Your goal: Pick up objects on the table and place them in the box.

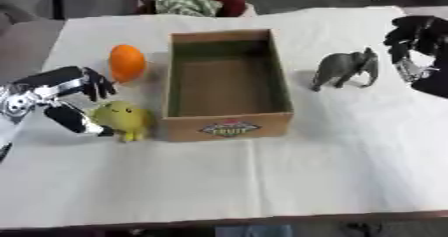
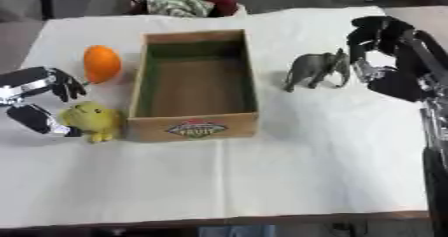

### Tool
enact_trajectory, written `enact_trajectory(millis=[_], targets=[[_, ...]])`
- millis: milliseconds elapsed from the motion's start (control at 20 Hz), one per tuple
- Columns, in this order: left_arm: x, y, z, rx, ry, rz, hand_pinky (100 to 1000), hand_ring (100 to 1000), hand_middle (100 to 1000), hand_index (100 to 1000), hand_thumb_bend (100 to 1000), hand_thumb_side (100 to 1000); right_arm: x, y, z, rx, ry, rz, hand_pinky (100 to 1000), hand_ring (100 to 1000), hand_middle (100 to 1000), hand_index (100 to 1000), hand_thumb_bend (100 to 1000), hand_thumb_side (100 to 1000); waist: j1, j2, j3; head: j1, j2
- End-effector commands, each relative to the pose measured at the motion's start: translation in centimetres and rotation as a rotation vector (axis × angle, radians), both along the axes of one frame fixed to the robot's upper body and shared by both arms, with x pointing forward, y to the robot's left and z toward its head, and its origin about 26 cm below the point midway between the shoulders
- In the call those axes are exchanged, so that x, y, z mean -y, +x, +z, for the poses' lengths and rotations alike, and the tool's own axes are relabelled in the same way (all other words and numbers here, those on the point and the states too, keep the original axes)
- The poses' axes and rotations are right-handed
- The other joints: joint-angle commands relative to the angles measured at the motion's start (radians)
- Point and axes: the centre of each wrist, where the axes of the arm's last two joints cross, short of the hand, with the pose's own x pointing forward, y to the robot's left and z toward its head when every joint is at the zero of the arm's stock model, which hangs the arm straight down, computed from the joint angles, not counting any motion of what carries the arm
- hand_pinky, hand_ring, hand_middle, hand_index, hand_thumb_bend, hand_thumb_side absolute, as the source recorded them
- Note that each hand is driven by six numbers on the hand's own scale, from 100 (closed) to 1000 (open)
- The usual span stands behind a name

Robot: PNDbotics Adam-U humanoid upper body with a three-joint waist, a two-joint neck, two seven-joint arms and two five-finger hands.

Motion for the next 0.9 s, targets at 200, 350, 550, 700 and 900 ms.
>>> enact_trajectory(millis=[200, 350, 550, 700, 900], targets=[[0.1, 0.7, 0.1, 0.035, 0.038, -0.01, 699, 608, 589, 758, 631, 297, 0.2, 0.1, 0.9, 0.022, -0.014, 0.0, 661, 708, 647, 819, 100, 271, -0.001, -0.015, -0.002, 0.002, 0.005], [0.2, 0.9, -0.3, 0.05, 0.04, -0.007, 686, 586, 561, 732, 568, 290, 0.3, 0.1, 0.9, 0.021, -0.014, -0.002, 661, 708, 646, 819, 100, 271, 0.0, -0.014, -0.003, 0.002, 0.005], [0.1, 0.9, -0.4, 0.099, 0.025, 0.003, 632, 475, 439, 617, 334, 257, 0.3, 0.0, 0.9, 0.021, -0.013, -0.004, 660, 708, 646, 819, 100, 270, 0.002, -0.014, -0.002, 0.0, 0.005], [0.0, 0.8, -0.1, 0.14, -0.021, 0.013, 606, 415, 361, 544, 200, 238, 0.3, 0.0, 0.9, 0.021, -0.013, -0.006, 660, 708, 646, 819, 100, 271, 0.003, -0.013, -0.002, 0.0, 0.005], [0.4, 0.6, 2.2, 0.223, -0.096, -0.001, 601, 395, 328, 513, 182, 231, 0.4, 0.0, 0.9, 0.019, -0.013, -0.008, 660, 708, 646, 819, 100, 271, 0.005, -0.014, 0.0, -0.001, 0.005]])
